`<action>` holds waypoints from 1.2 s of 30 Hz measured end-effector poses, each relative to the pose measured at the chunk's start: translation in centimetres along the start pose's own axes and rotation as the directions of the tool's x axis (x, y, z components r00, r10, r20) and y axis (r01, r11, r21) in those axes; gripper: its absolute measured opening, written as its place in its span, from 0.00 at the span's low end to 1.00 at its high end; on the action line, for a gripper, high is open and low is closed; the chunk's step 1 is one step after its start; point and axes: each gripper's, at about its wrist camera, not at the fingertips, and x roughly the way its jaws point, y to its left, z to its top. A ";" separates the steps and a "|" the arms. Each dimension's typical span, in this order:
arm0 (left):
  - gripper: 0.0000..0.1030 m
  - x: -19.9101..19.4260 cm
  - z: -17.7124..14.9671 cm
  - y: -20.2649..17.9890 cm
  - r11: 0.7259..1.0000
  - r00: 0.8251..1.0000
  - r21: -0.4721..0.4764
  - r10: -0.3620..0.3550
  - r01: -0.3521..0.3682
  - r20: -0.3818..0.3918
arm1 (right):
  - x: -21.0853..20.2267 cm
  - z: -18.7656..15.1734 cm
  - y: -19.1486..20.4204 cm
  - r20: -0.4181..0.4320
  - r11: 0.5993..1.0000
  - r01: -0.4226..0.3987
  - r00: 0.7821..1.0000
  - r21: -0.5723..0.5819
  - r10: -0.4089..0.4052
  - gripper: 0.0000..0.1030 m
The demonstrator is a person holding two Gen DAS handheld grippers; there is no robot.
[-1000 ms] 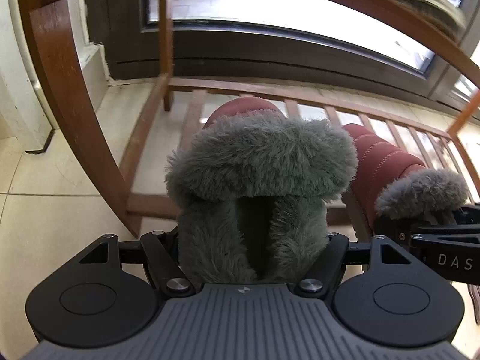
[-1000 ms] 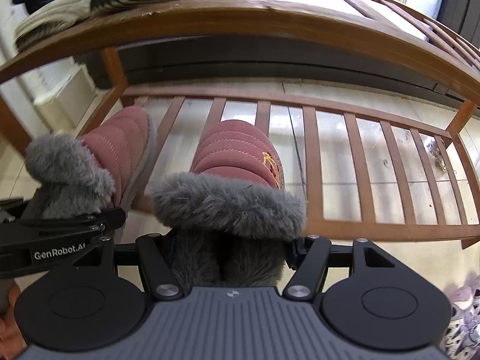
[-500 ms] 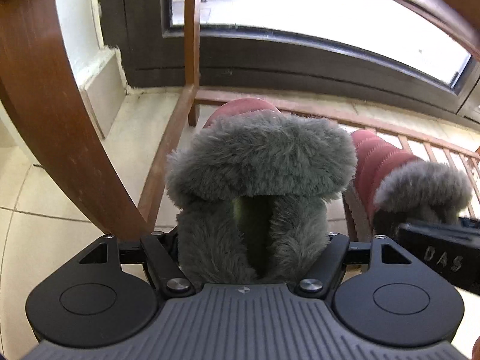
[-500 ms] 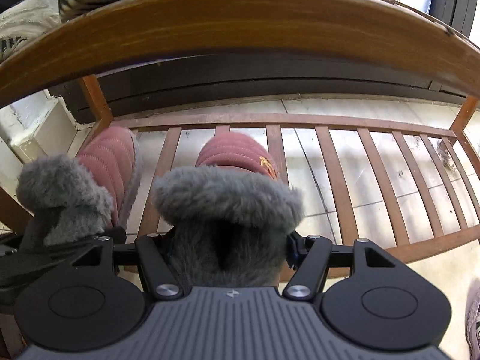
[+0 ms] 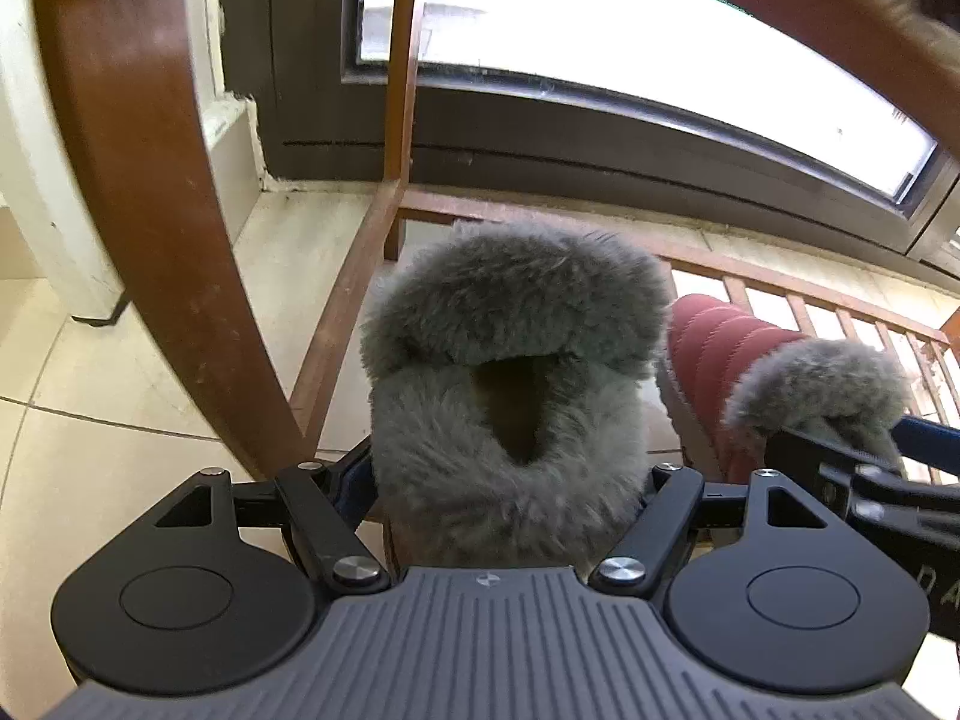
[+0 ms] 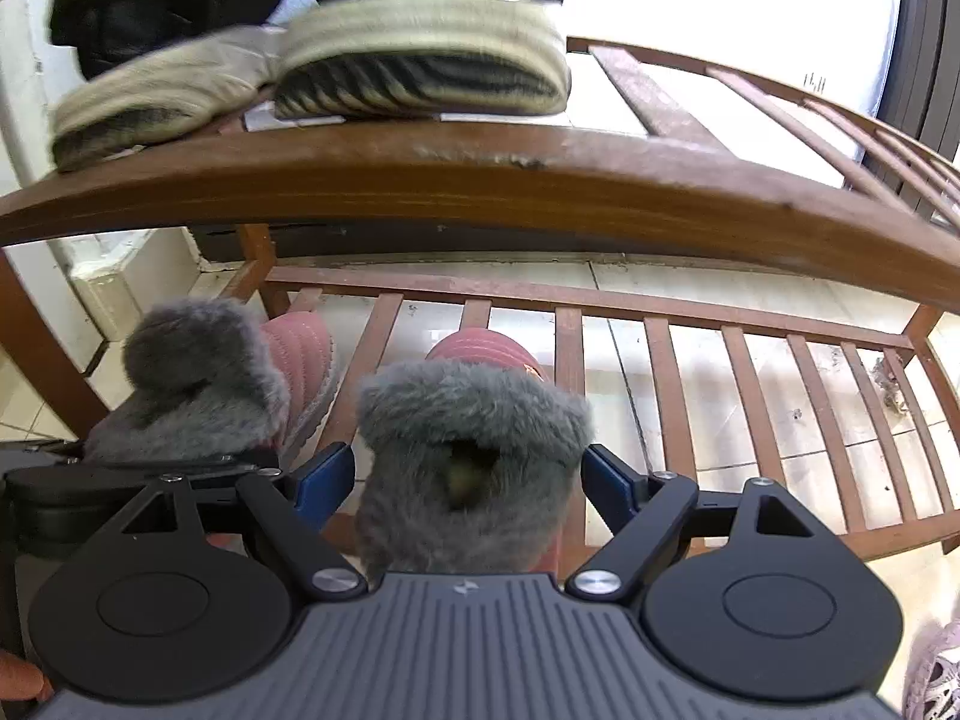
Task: Organize scattered shoes
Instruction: 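Lower the pink slippers onto the lower rack shelf with both grippers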
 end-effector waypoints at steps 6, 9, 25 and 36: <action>0.74 -2.0 -0.5 -0.4 1.000 1.000 0.023 0.009 -0.009 -0.003 | -2.4 -1.3 -0.5 0.004 1.000 -0.004 1.000 -0.007 0.004 0.85; 0.75 -2.6 -1.1 -0.4 0.999 1.000 0.029 0.021 -0.020 -0.011 | -2.8 -1.9 -0.7 -0.013 1.000 -0.006 1.000 -0.012 0.006 0.85; 0.62 -1.4 -2.8 0.0 0.996 1.000 0.090 0.018 -0.019 0.021 | 0.8 -2.7 -0.3 -0.040 0.999 -0.017 0.999 -0.049 0.015 0.62; 0.62 -0.9 -2.3 0.3 0.994 0.999 0.108 -0.009 0.005 0.035 | 1.9 -1.7 0.8 -0.020 0.998 -0.068 0.998 -0.019 0.067 0.56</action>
